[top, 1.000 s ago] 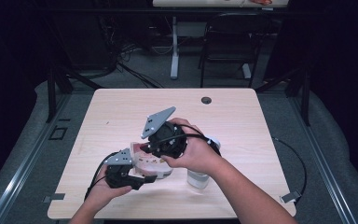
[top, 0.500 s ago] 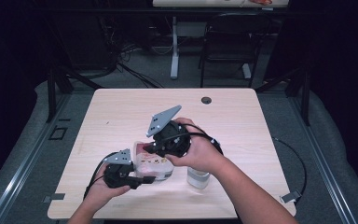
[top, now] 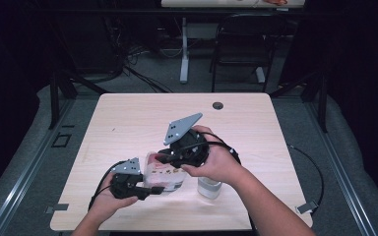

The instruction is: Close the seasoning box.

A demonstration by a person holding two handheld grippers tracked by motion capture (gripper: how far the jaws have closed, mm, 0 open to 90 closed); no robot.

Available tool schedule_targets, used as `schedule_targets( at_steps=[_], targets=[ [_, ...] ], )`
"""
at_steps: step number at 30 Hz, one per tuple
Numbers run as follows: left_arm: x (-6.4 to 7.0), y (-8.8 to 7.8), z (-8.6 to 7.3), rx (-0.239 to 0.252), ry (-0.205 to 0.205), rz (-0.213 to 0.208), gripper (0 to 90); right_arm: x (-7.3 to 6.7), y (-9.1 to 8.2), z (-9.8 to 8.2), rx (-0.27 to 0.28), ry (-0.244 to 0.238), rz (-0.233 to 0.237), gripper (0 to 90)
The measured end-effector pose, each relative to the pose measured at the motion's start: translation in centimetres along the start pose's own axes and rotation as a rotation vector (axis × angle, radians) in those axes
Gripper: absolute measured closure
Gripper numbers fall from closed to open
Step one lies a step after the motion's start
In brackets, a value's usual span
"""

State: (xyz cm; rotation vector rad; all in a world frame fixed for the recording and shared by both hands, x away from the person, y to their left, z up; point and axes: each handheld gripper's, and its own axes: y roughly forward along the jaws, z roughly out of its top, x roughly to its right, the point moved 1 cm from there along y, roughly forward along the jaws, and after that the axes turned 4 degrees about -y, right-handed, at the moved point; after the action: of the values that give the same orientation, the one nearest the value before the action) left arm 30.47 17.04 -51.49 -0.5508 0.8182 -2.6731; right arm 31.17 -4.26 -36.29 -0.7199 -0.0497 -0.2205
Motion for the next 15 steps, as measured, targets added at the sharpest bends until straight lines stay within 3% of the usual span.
schedule_targets(
  at_steps=[6, 15],
  targets=[
    [-0.1, -0.6, 0.0, -0.003, -0.010, 0.010, 59.5, 0.2, -0.6, -0.8, 0.036, 0.019, -0.019, 69.0],
    [0.9, -1.2, 0.7, -0.035, 0.011, 0.039, 59.7, 0.5, -2.8, -2.6, 0.106, 0.052, -0.074, 64.1]
  ],
)
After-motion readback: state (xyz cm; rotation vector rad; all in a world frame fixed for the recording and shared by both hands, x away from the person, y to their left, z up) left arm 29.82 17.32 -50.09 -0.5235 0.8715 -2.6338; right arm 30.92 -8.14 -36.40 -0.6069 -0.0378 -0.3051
